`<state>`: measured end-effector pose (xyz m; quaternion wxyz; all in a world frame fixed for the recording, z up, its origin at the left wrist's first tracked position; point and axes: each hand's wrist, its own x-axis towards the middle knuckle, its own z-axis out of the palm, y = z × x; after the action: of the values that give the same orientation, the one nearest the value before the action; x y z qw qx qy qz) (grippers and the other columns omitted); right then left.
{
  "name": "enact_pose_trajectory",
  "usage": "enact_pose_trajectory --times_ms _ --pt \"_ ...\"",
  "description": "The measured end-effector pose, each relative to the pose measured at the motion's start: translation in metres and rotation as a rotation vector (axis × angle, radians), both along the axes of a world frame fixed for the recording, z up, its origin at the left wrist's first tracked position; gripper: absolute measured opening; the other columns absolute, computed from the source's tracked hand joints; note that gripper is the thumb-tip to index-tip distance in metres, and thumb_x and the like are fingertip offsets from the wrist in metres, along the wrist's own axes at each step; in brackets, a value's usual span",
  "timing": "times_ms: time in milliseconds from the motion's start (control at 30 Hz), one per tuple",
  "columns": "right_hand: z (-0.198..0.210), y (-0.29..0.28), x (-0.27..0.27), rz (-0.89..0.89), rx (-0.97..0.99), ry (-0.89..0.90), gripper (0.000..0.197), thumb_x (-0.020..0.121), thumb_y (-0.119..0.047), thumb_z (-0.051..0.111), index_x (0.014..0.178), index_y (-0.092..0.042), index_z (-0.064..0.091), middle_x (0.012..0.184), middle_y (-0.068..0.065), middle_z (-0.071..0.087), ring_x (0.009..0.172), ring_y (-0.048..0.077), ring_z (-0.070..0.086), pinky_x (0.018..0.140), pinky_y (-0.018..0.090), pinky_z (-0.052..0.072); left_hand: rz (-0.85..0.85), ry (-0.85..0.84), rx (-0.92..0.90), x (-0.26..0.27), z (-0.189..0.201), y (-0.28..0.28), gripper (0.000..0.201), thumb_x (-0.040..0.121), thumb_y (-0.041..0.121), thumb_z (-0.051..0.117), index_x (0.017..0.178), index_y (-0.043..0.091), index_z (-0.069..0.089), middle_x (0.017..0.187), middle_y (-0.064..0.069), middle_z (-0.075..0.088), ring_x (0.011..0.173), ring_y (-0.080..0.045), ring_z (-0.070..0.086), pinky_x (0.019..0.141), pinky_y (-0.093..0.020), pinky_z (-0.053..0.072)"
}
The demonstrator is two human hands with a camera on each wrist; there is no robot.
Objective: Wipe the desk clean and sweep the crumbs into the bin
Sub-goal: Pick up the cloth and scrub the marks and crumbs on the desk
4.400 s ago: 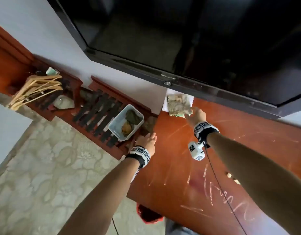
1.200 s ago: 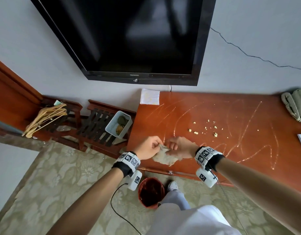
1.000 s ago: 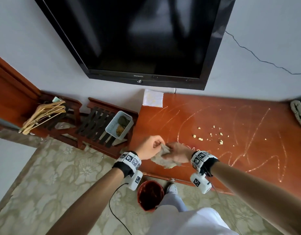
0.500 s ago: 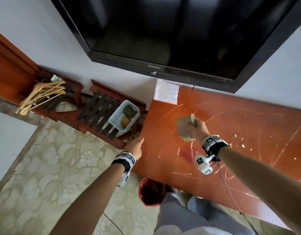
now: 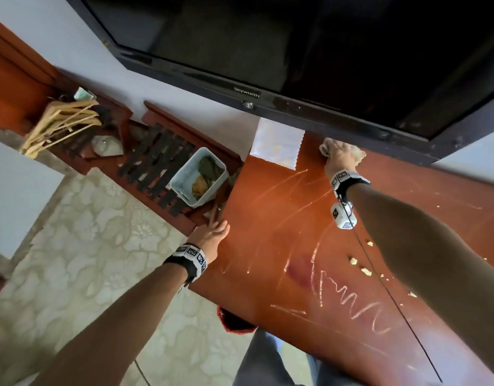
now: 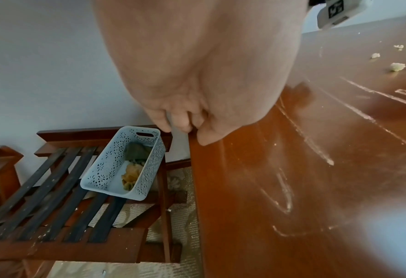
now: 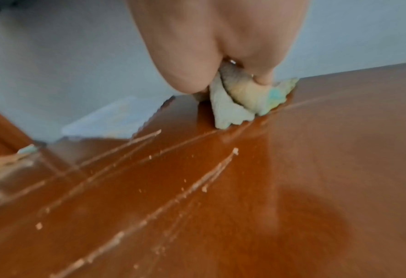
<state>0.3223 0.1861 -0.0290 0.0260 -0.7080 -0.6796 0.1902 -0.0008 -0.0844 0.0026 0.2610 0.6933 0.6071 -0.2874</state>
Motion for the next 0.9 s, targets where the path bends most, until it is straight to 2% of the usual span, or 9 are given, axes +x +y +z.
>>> enact_pose_trajectory --times_ms 67,133,333,500,567,667,733,800,900 --pt "-0.011 0.0 -0.008 0.047 0.002 0.006 0.068 0.086 0.0 0.046 0.147 -0.03 0.038 0.153 0.006 0.04 0.141 0.034 0.03 0.12 0.051 0.018 0.012 0.001 -0.034 0.002 0.002 0.005 0.08 0.094 -0.008 0.037 0.163 0.024 0.012 0.17 0.011 0.003 0.155 -0.015 0.017 0.121 -0.034 0.029" --pt "-0.014 0.005 -0.014 0.084 0.036 0.008 0.061 0.091 -0.014 0.05 0.149 -0.027 0.036 0.154 0.005 0.04 0.144 0.033 0.027 0.122 0.051 0.013 0.008 -0.004 -0.046 0.004 0.006 0.009 0.078 0.095 -0.008 0.035 0.163 0.024 0.014 0.17 0.011 0.005 0.154 -0.016 0.02 0.12 -0.034 0.031" --pt "-0.018 -0.024 -0.017 0.391 0.015 -0.037 0.062 0.098 -0.013 0.046 0.155 -0.023 0.025 0.162 0.0 0.023 0.15 0.03 0.014 0.121 0.056 0.011 0.017 -0.03 -0.112 -0.007 0.007 0.014 0.085 0.093 -0.01 0.032 0.162 0.034 0.01 0.168 0.02 -0.001 0.154 -0.01 0.018 0.115 -0.035 0.039" --pt "-0.018 -0.095 -0.021 0.607 -0.027 -0.036 0.072 0.092 -0.013 0.055 0.156 -0.023 0.024 0.163 -0.002 0.02 0.151 0.029 0.01 0.118 0.06 0.021 -0.004 0.004 -0.153 -0.002 0.014 0.017 0.083 0.095 -0.009 0.03 0.163 0.033 0.008 0.168 0.018 -0.003 0.154 -0.01 0.017 0.118 -0.036 0.035" --pt "-0.012 -0.104 -0.02 0.663 -0.059 -0.027 0.076 0.091 -0.008 0.057 0.157 -0.024 0.023 0.164 -0.005 0.016 0.152 0.026 0.008 0.12 0.058 0.015 0.009 0.036 -0.181 -0.001 0.011 0.017 0.082 0.095 -0.007 0.031 0.163 0.033 0.007 0.168 0.019 -0.004 0.154 -0.012 0.018 0.119 -0.04 0.035" --pt "-0.005 -0.078 -0.012 0.58 -0.08 -0.058 0.068 0.097 -0.006 0.048 0.156 -0.028 0.021 0.164 -0.007 0.013 0.151 0.025 0.012 0.12 0.053 0.016 0.039 0.038 -0.133 -0.001 0.002 0.021 0.065 0.098 0.004 0.037 0.157 0.03 0.031 0.166 0.01 0.025 0.142 -0.02 0.043 0.109 -0.04 0.046" --pt "-0.005 -0.047 -0.006 0.488 -0.043 -0.126 0.06 0.1 -0.011 0.043 0.155 -0.024 0.023 0.164 0.0 0.017 0.149 0.031 0.02 0.118 0.055 0.026 0.06 0.026 0.047 0.007 0.005 0.038 0.038 0.1 0.016 0.046 0.134 0.024 0.061 0.134 -0.002 0.063 0.111 -0.024 0.065 0.089 -0.038 0.058" --pt "-0.004 -0.022 -0.001 0.406 -0.051 -0.124 0.056 0.101 -0.013 0.041 0.154 -0.021 0.026 0.163 0.004 0.022 0.147 0.033 0.026 0.118 0.052 0.027 0.108 -0.02 0.206 0.022 0.012 0.069 0.025 0.099 0.019 0.05 0.116 0.018 0.068 0.11 -0.006 0.071 0.094 -0.028 0.068 0.076 -0.038 0.059" --pt "-0.004 -0.019 -0.006 0.355 -0.107 -0.129 0.056 0.101 -0.016 0.04 0.155 -0.02 0.025 0.163 0.003 0.02 0.147 0.033 0.025 0.12 0.049 0.024 0.192 -0.147 0.377 0.051 0.015 0.129 0.026 0.099 0.017 0.053 0.123 0.015 0.063 0.12 -0.006 0.068 0.1 -0.029 0.068 0.08 -0.04 0.058"
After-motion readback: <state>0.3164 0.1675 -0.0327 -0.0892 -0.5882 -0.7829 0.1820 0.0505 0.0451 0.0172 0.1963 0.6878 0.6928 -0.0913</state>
